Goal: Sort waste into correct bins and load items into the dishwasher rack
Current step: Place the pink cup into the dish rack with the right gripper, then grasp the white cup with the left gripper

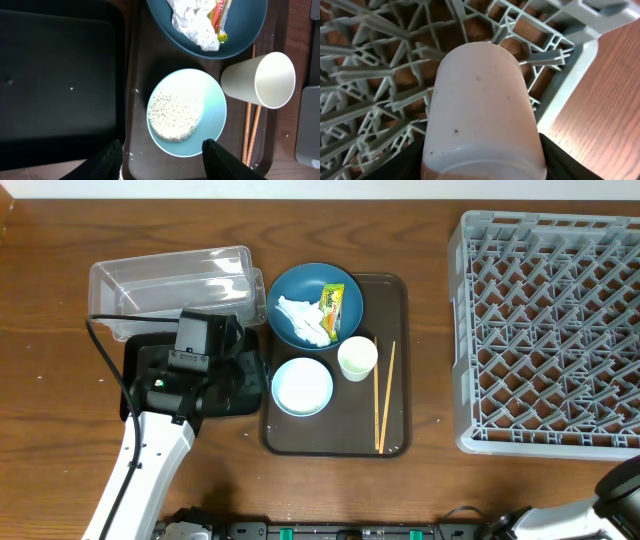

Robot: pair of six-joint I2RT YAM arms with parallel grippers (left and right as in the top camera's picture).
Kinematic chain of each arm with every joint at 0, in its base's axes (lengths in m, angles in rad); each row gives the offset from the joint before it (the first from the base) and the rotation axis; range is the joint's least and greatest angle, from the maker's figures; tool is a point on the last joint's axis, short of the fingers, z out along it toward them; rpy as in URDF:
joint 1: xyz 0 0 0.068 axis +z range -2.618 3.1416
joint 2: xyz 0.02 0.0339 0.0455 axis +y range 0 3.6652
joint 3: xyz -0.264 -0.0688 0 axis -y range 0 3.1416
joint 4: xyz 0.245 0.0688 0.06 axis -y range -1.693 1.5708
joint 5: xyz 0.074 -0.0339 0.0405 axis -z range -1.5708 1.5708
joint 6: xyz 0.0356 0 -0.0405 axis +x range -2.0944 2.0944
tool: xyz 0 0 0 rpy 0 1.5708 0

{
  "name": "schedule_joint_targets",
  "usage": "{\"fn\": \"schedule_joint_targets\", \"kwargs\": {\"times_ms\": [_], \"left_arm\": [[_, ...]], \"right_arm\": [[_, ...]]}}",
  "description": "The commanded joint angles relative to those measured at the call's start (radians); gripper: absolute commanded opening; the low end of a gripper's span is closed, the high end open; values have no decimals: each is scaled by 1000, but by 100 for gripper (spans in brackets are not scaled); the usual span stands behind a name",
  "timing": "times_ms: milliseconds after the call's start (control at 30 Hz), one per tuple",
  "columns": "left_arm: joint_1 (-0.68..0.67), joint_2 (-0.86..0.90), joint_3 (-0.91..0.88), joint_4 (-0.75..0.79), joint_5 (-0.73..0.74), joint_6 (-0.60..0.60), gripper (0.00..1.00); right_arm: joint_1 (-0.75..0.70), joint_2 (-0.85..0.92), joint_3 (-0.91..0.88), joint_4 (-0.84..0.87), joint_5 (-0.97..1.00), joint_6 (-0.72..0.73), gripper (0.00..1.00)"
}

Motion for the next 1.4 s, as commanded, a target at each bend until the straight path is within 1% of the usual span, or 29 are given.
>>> {"fn": "schedule_joint_targets", "kwargs": {"times_ms": [0,67,100,133,300,367,400,500,600,667,833,933,1133,1267,1367], "left_arm": [[4,4,9,-5,-10,17,54],[4,4,9,-5,-10,17,55],[4,4,9,-5,-10,17,55],[4,4,9,-5,-10,17,55],[4,4,9,-5,-10,17,56],[4,4,9,-5,-10,17,57],[4,4,9,-5,-10,17,59],[4,4,9,8,-10,17,59],[-1,4,9,44,-3,32,59],[-19,6,9,87,-2,42,59],[-95,45,10,200,-3,47,60],[-140,105,11,254,-3,47,59],[-230,241,11,383,-3,47,59],[-282,323,11,466,-3,47,59],[-309,379,11,503,-3,46,60]], "right_arm": [[-3,24,23,13,-40,22,42],[-3,22,23,27,-61,23,79],[-3,18,23,35,-77,23,91],[-3,12,24,39,-92,23,99],[-2,-32,48,38,-184,22,99],[4,-73,56,39,-239,22,99],[8,-93,57,39,-257,22,99],[40,-169,57,30,-301,14,99],[102,-241,57,-14,-309,-18,99],[157,-274,56,-53,-352,-53,99],[336,-298,55,-174,-471,-151,99],[434,-294,46,-220,-462,-185,99],[593,-294,41,-245,-420,-189,98],[660,-294,41,-249,-335,-189,99],[678,-294,41,-250,-327,-189,99]]}}
